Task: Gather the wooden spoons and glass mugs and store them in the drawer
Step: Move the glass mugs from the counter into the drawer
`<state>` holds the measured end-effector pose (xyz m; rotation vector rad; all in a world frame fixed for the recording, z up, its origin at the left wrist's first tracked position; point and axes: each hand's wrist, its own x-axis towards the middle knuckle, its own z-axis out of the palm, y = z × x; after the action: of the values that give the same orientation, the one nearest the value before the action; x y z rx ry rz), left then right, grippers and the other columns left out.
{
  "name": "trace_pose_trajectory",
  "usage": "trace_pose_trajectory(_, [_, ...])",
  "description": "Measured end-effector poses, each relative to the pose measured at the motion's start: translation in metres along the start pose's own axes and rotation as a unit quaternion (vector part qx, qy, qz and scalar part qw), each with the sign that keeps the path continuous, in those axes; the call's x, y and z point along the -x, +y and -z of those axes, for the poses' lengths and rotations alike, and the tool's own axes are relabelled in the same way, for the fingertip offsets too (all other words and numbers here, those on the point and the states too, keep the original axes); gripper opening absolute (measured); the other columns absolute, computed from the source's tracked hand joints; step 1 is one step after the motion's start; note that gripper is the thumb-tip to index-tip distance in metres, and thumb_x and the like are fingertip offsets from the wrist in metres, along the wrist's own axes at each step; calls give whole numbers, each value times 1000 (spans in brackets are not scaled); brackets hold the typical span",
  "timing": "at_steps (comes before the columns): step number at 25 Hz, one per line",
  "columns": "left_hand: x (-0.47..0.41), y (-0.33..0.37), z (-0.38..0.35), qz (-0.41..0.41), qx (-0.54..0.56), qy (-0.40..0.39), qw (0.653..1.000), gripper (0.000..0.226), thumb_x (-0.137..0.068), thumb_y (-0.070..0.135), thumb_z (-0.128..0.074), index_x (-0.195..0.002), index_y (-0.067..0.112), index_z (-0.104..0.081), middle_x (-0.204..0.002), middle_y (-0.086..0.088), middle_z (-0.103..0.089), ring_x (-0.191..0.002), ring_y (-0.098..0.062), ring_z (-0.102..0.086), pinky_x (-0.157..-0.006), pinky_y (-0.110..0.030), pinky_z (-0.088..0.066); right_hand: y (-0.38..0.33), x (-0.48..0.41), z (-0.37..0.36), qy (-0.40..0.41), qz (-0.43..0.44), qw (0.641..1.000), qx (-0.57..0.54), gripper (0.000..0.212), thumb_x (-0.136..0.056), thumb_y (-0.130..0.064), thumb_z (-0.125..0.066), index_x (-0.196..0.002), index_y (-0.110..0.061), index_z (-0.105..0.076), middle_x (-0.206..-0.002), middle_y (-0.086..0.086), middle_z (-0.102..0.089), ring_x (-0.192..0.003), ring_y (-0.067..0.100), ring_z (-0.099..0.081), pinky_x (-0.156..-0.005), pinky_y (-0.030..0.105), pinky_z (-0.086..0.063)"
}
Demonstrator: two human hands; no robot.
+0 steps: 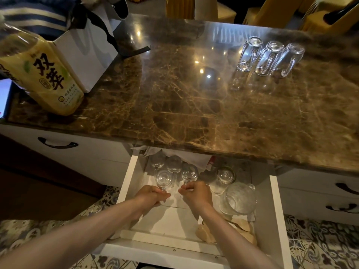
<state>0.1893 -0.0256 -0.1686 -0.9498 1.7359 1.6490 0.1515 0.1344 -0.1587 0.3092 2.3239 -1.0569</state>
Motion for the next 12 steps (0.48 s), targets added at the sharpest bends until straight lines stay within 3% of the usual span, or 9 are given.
trace_pose_trajectory(4, [6,10,-1,-2,-49,-29,998,16,-81,22,-72,-75,8,-64,-63,0,-60,-64,-13,-56,-64,-22,-46,-6,1,9,-57,-6,998,27,10,-78,-26,-71,-81,-17,-71,-93,3,-72,-85,19,-64,-78,29,-48])
trace_pose_trajectory(6, [15,20,3,3,-144,-81,986,23,-85,30,-66,-77,10,-57,-64,-1,-56,-60,-15,-50,-63,-27,-40,-11,3,18,-112,-1,992,51,10,-79,-27,-71,-83,-19,-66,-97,3,-68,-85,18,-61,-74,29,-47])
trace_pose_trajectory(7, [21,27,6,1,-254,-98,962,29,-86,39,-62,-90,10,-59,-80,-4,-61,-71,-17,-54,-71,-28,-42,-15,5,25,-136,3,988,67,14,-80,-29,-70,-90,-20,-66,-101,3,-66,-86,18,-60,-75,30,-48])
trace_pose_trajectory(9, [34,42,10,-27,-513,-89,853,58,-85,55,-53,-125,14,-52,-125,-5,-57,-107,-20,-55,-91,-29,-43,-22,11,43,-165,15,981,103,37,-82,-36,-68,-113,-16,-63,-114,4,-66,-93,19,-63,-81,31,-52])
trace_pose_trajectory(11, [53,64,7,-85,-642,-64,759,63,-86,61,-46,-130,17,-50,-132,-4,-55,-114,-21,-54,-94,-32,-44,-30,18,64,-176,51,973,143,47,-83,-40,-65,-122,-15,-59,-120,3,-65,-96,18,-64,-85,31,-52])
trace_pose_trajectory(12, [63,77,3,-112,-659,-62,741,59,-86,61,-45,-124,17,-56,-123,-4,-61,-107,-21,-58,-91,-34,-47,-35,23,75,-177,70,970,153,48,-83,-42,-64,-123,-16,-59,-120,1,-64,-95,15,-64,-82,28,-52])
